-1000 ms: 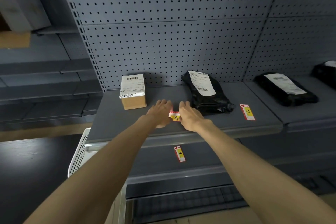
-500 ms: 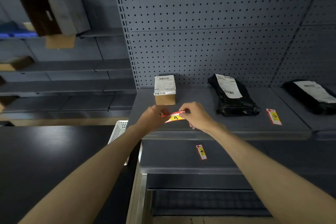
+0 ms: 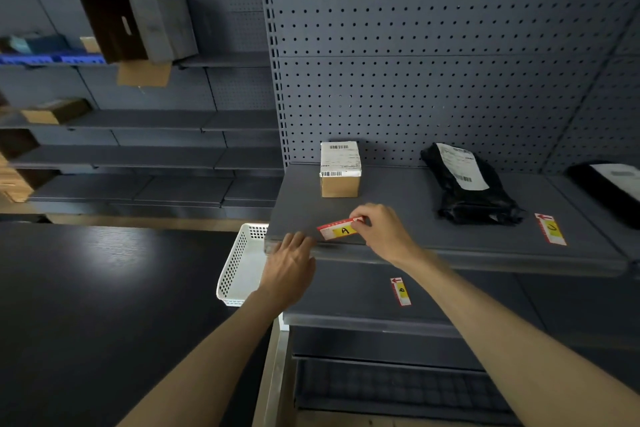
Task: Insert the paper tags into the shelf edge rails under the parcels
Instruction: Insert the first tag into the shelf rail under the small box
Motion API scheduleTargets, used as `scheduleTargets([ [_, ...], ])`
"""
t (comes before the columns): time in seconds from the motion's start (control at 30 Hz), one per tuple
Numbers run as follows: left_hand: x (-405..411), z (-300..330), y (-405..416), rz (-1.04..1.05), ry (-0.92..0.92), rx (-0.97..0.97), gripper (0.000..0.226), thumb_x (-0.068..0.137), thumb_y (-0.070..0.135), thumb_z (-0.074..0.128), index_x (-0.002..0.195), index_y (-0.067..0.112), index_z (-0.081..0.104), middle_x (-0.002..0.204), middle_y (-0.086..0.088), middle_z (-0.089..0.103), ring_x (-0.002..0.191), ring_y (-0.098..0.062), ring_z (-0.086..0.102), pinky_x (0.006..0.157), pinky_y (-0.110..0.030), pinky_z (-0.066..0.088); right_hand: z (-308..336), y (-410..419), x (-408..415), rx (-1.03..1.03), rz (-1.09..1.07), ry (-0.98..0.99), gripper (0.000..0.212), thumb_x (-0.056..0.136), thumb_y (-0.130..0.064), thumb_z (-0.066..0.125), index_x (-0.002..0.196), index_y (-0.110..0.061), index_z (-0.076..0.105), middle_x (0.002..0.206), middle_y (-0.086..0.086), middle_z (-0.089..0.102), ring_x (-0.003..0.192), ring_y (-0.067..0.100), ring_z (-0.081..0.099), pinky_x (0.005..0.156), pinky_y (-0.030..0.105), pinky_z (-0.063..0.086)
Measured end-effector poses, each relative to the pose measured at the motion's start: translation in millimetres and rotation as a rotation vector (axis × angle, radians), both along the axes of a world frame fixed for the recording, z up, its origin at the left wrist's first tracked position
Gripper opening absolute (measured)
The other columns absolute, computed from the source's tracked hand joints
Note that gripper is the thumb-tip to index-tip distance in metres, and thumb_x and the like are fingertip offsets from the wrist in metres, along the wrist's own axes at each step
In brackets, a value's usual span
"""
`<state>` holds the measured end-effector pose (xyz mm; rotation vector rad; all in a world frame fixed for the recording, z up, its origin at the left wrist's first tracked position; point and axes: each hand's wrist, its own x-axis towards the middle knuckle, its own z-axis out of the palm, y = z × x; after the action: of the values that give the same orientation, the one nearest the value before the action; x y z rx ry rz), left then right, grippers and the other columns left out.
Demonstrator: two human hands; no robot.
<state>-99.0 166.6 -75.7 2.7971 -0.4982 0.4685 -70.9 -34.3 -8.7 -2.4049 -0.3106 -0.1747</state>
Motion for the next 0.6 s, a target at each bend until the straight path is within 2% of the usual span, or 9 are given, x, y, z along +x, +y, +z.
scheduleTargets([
  [0.23,-2.4,1.1,2.6,-0.041,-0.037,-0.013,0.028,0.087,0.016,0.059,0.114,0.017,0.062,0.112,-0.001,0.063,0.101,-0.021,0.058,0.086,-0.038,0.051,-7.4,5.0,-1.6,-0.053,0.015,0.001,0.013,0.093,-0.012,0.058,0.096,-0.013,0.07,0.095,0.002,0.066,0.082,0.017,0.059,0.074,0.039,0.053],
  [0.33,-7.2,0.8,4.0,-0.056,-0.049,-0.038,0.028,0.084,0.012,0.061,0.112,0.017,0.064,0.113,0.0,0.064,0.101,-0.021,0.059,0.085,-0.039,0.052,-11.0,9.7,-2.0,-0.094,0.033,0.008,0.013,0.094,-0.013,0.057,0.094,-0.013,0.07,0.094,0.003,0.065,0.082,0.018,0.06,0.075,0.042,0.055],
  [0.4,-9.1,-1.1,4.8,-0.054,-0.044,-0.043,0.028,0.085,0.013,0.06,0.112,0.018,0.064,0.114,0.001,0.063,0.103,-0.02,0.059,0.087,-0.039,0.052,-11.3,13.4,-4.1,-0.137,0.032,0.006,0.016,0.095,-0.014,0.054,0.095,-0.012,0.07,0.095,0.004,0.064,0.082,0.019,0.06,0.074,0.04,0.054],
  [0.6,-9.5,-2.6,5.9,-0.058,-0.037,-0.075,0.027,0.087,0.013,0.058,0.114,0.018,0.065,0.114,0.001,0.065,0.105,-0.019,0.059,0.09,-0.04,0.051,-14.5,22.5,-7.0,-0.253,0.024,-0.01,0.021,0.097,-0.012,0.048,0.096,-0.012,0.069,0.096,0.005,0.061,0.081,0.022,0.057,0.065,0.029,0.035],
])
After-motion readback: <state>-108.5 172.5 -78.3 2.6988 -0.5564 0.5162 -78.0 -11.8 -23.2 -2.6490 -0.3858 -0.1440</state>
